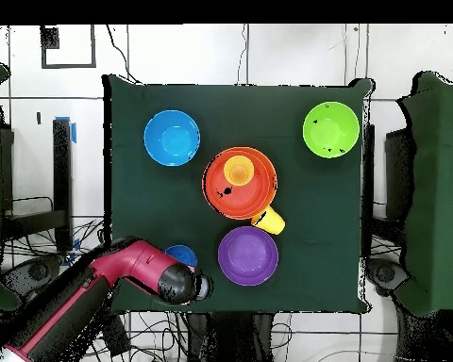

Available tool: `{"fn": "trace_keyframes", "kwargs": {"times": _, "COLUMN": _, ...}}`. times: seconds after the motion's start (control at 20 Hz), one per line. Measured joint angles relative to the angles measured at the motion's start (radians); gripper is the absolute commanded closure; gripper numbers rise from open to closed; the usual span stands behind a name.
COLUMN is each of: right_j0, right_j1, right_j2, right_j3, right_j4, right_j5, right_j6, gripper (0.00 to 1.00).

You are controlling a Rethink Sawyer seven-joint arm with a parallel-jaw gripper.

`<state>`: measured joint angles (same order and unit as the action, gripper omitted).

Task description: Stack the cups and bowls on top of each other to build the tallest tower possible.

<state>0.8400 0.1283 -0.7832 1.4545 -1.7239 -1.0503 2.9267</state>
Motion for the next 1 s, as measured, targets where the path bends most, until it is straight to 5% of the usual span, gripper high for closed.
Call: {"fn": "trace_keyframes", "kwargs": {"times": 1.0, "right_j0": 0.002, "right_j1": 0.041, "right_j2": 0.000, "right_j3": -0.103, "right_j4": 0.000, "right_j5": 0.000, "right_j6": 0.143, "gripper": 0.00}}
